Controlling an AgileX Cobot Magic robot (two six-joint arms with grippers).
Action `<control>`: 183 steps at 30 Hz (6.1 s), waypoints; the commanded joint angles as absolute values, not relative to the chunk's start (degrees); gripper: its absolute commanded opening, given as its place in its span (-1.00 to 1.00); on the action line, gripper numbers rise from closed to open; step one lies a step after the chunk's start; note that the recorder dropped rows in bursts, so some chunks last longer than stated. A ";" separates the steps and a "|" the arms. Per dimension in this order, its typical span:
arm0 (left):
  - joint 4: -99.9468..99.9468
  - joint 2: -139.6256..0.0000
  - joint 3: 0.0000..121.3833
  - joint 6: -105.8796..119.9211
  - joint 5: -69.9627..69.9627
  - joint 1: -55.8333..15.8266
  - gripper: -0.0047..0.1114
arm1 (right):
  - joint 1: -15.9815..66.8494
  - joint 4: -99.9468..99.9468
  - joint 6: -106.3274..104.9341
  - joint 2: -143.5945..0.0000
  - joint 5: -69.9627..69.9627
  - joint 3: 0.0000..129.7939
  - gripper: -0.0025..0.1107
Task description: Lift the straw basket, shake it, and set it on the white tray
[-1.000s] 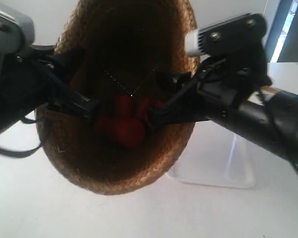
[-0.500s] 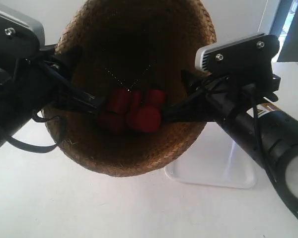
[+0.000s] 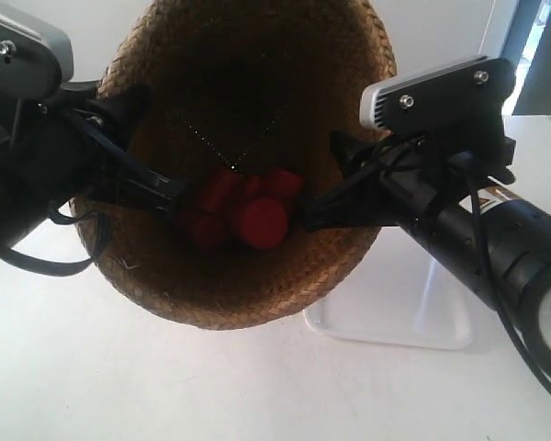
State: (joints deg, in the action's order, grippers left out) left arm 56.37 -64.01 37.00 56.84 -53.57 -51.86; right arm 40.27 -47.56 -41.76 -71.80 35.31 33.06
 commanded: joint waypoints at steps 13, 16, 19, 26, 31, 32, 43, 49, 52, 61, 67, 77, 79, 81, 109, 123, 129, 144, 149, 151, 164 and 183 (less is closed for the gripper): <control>54.12 -56.44 35.02 60.04 -42.56 -57.14 -0.92 | 48.13 -46.12 -50.86 -55.97 18.70 32.67 -0.96; 58.78 -52.63 31.69 62.43 -51.46 -67.23 -0.92 | 52.82 -47.77 -51.28 -48.58 23.22 30.74 -0.96; 60.52 -56.10 29.47 64.97 -64.12 -67.85 -0.92 | 52.22 -48.47 -50.73 -52.36 40.86 27.25 -0.96; 48.15 -68.27 35.57 50.86 -49.78 -46.36 -0.92 | 43.36 -47.85 -47.70 -75.35 40.56 34.61 -0.96; 48.11 -68.10 35.57 49.92 -50.15 -46.24 -0.92 | 43.36 -47.85 -47.96 -75.18 40.57 34.61 -0.96; 47.87 -68.74 35.57 48.81 -50.15 -45.80 -0.92 | 43.24 -47.99 -48.50 -75.76 41.49 34.61 -0.96; 62.39 -63.44 35.20 69.00 -69.96 -65.30 -0.92 | 56.37 -68.05 -70.88 -61.04 59.21 33.44 -0.96; 64.68 -68.79 41.11 67.71 -50.26 -49.18 -0.92 | 44.32 -71.12 -71.95 -70.78 41.64 39.39 -0.96; 63.87 -66.47 40.72 67.20 -53.61 -51.39 -0.92 | 44.59 -70.99 -71.78 -68.22 42.28 39.42 -0.96; 64.66 -65.85 40.72 67.74 -51.81 -51.58 -0.92 | 44.59 -71.56 -72.19 -66.75 38.87 39.29 -0.96; 62.44 -66.09 40.72 68.71 -54.50 -51.83 -0.92 | 44.78 -70.34 -73.62 -66.39 40.62 39.29 -0.96; 69.30 -57.95 38.11 87.56 -69.96 -82.23 -0.92 | 62.79 -78.06 -82.50 -48.37 46.74 36.12 -0.96; 63.63 -62.19 37.39 79.17 -69.96 -72.10 -0.92 | 58.93 -64.60 -68.40 -57.59 59.30 33.53 -0.96; 61.88 -67.53 38.64 73.12 -66.87 -58.48 -0.92 | 53.24 -62.89 -65.49 -66.89 63.03 34.81 -0.96; 74.76 -48.63 35.06 87.11 -69.63 -85.80 -0.92 | 77.35 -80.64 -88.97 -45.94 53.91 33.46 -0.96; 52.65 -57.39 31.50 59.09 -58.90 -58.62 -0.92 | 61.62 -63.13 -66.04 -60.10 59.84 28.70 -0.96; 52.87 -57.39 31.50 59.21 -55.66 -58.62 -0.92 | 61.62 -63.13 -66.86 -60.09 56.48 28.70 -0.96; 46.78 -66.20 42.15 50.80 -32.35 -36.35 -0.92 | 48.03 -59.09 -69.10 -65.62 43.70 36.39 -0.96; 45.52 -68.53 47.36 43.34 -17.92 -25.57 -0.92 | 39.39 -61.86 -69.01 -68.20 33.67 41.48 -0.96; 43.42 -66.51 45.82 43.74 -18.73 -25.72 -0.92 | 39.49 -61.96 -69.15 -67.35 33.06 40.58 -0.96; 31.99 -41.02 23.88 43.82 -40.18 -52.25 -0.92 | 67.81 -62.98 -72.24 -44.64 48.56 25.50 -0.96; 36.83 -68.46 34.41 42.06 -37.07 -41.45 -0.92 | 54.93 -61.74 -65.59 -68.48 57.89 27.98 -0.96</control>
State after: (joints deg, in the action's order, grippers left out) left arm 39.42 -69.03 34.28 41.83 -38.87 -41.09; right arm 54.87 -65.69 -63.52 -69.22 57.13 27.95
